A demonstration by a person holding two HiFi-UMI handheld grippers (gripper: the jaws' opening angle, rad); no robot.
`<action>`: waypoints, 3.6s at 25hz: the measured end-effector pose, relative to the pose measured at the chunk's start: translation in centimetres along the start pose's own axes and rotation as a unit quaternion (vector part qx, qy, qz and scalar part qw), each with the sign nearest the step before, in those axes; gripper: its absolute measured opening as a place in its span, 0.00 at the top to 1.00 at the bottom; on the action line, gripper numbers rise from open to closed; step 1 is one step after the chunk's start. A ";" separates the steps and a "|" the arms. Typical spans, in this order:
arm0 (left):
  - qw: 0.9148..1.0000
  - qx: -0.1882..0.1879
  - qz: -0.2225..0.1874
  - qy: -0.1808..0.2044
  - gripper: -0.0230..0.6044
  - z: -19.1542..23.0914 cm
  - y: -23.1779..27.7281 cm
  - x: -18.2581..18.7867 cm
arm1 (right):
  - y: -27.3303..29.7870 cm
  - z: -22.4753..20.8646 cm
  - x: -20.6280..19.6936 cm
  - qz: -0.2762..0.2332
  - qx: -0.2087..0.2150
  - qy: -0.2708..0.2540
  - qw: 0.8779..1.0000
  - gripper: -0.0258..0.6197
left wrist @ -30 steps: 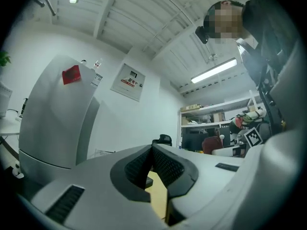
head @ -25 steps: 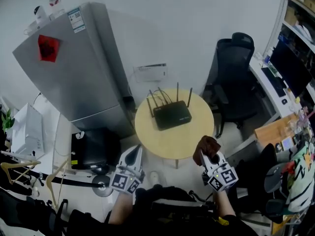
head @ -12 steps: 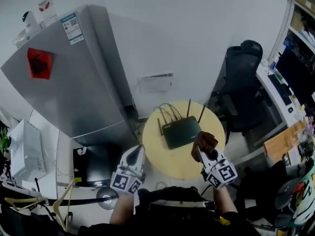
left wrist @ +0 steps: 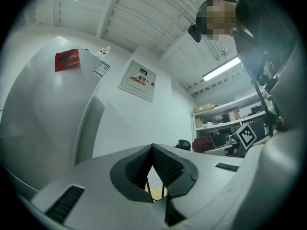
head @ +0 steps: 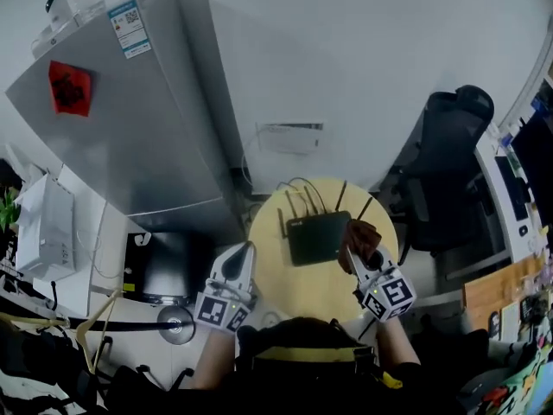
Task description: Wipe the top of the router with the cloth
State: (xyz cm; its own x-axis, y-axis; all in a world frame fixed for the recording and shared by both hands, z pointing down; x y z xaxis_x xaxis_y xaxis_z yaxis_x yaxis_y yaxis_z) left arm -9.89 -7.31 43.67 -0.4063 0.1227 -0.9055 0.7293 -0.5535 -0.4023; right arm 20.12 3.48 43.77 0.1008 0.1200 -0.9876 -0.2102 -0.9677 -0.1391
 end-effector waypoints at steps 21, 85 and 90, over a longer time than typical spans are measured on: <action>0.994 0.097 -0.002 0.050 0.98 -1.0 -1.5 -0.8 | 13.4 -1.5 -14.2 0.249 0.096 0.119 0.956 0.87; 0.989 0.137 0.056 -0.006 0.98 -0.9 0.5 -4.6 | 11.7 -16.0 -25.4 0.483 -0.082 0.017 0.871 0.86; 0.991 0.122 0.053 -0.009 0.98 -1.4 0.9 -4.4 | 11.5 -16.5 -25.1 0.486 -0.079 -0.008 0.870 0.86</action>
State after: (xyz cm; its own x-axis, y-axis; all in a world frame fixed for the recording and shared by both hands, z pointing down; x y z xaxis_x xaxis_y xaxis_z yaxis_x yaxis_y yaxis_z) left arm -6.70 -7.23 47.10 -0.3461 0.0390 -0.9374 0.6145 -0.7456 -0.2579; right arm 31.20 -14.35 68.19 -0.0643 -0.7703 -0.6344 -0.0521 -0.6322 0.7730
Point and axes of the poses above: the fingertips, and each gripper's own axes: y forward along the fingers, z to its left, x out of its top, the point moved 9 cm from there along -y, backward along the fingers, and after that the axes turned 15 degrees about -z, right-handed, at the moved point
